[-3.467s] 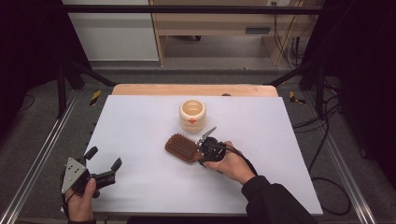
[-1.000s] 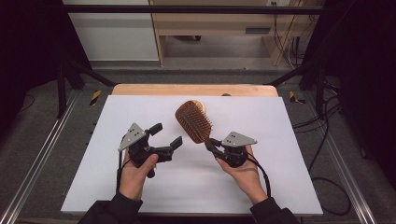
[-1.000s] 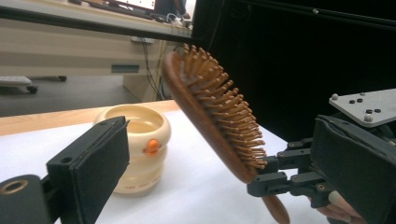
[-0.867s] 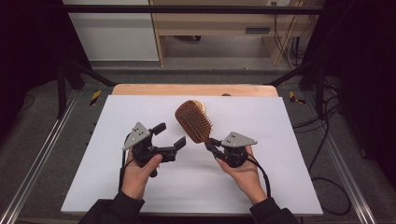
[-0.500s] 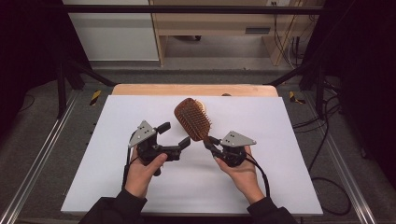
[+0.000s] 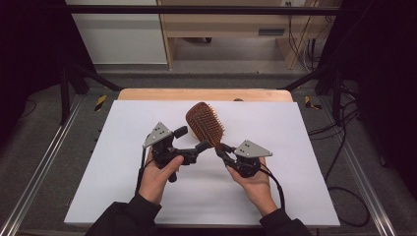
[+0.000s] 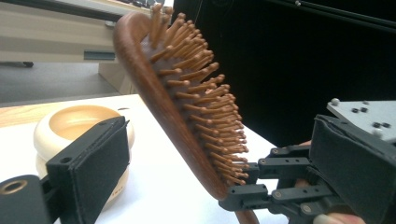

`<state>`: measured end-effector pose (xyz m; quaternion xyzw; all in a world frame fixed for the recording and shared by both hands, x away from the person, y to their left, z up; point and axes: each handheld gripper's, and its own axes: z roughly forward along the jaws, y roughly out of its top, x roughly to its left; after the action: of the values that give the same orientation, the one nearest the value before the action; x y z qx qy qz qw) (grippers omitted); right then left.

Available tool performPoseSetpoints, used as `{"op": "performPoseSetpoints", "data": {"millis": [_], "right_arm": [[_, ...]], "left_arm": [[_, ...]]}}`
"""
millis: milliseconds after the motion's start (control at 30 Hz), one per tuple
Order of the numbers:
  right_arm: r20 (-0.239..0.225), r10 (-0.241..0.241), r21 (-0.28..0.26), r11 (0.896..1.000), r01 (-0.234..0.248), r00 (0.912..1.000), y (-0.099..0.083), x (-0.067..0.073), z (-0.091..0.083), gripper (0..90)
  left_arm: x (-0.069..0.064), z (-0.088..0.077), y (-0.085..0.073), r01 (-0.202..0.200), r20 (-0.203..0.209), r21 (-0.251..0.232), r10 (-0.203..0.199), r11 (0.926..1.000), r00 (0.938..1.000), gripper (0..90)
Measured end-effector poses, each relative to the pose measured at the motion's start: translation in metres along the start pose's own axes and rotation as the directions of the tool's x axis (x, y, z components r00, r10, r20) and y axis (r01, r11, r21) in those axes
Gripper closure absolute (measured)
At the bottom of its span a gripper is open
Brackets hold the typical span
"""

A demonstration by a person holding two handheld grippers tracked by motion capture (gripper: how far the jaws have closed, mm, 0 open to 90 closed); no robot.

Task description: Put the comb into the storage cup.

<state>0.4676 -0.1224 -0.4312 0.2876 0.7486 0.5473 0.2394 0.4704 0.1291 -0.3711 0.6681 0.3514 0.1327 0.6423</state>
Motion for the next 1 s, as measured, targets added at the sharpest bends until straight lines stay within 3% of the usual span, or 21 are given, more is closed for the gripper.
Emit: {"op": "performPoseSetpoints", "data": {"millis": [67,167,333,533,767,1000], "right_arm": [[-0.001,-0.003,-0.001,1.000,0.003,1.0000,-0.001,0.000,0.000,72.8],[-0.005,-0.006,-0.011,1.000,0.006,1.0000,-0.003,0.001,0.000,72.8],[-0.018,-0.018,-0.032,0.999,0.017,0.9997,-0.001,0.004,-0.001,72.7],[-0.019,-0.022,-0.038,0.999,0.021,0.9996,-0.002,0.005,-0.001,72.8],[-0.014,-0.024,-0.036,0.999,0.023,0.9996,-0.003,0.006,0.000,72.7],[-0.020,-0.019,-0.034,0.999,0.018,0.9996,-0.004,0.007,0.002,72.7]], "left_arm": [[0.001,0.004,0.002,0.025,0.011,-0.007,-0.025,0.9997,0.9996,5.2],[0.000,0.009,0.008,0.014,0.006,-0.004,-0.013,0.9999,0.9999,5.8],[0.004,0.014,0.016,0.045,0.009,-0.030,-0.045,0.9985,0.9990,8.6],[0.012,0.018,0.018,0.145,0.044,-0.063,-0.142,0.9875,0.9889,22.3],[0.016,0.021,0.019,0.156,0.035,-0.074,-0.153,0.9850,0.9876,29.5],[0.021,0.023,0.019,0.204,0.031,-0.080,-0.202,0.9756,0.9788,36.5]]}}
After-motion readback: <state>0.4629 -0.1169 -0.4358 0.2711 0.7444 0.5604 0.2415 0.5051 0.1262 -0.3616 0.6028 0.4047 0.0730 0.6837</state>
